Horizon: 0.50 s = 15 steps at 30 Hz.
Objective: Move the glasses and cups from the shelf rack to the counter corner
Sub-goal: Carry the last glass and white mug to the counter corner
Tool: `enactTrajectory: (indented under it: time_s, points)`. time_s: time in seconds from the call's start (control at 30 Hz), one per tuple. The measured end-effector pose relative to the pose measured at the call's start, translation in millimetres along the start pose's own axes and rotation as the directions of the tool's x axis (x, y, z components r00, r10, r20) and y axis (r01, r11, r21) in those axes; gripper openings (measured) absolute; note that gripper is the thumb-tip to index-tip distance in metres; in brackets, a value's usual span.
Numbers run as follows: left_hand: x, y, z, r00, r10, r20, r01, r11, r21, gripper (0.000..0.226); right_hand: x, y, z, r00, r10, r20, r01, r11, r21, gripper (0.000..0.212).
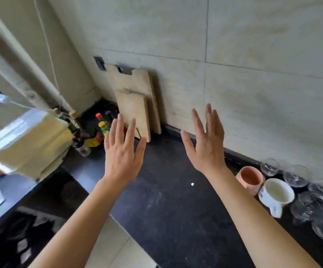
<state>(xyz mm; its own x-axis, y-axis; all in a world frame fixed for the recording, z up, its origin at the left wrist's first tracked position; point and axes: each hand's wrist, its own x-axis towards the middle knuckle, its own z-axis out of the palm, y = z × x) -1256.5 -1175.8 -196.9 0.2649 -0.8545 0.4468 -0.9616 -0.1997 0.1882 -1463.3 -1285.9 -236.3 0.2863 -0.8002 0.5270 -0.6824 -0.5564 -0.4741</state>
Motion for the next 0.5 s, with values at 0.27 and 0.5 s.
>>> enactTrajectory:
  time_s: [0.27,0.5]
  points:
    - [-80,-176,-107,0.961,-0.231,-0.149,0.246,0.965,0.093,0.066,-11,-203,83,0.935,-0.341,0.096,0.319,0.929,0.189,0.069]
    - [-174,-384,-205,0.909,-0.328,-0.258,0.370,0.919,0.136,0.067,-47,-430,178,0.856,-0.513,0.062,0.480,0.835,0.269,0.070]
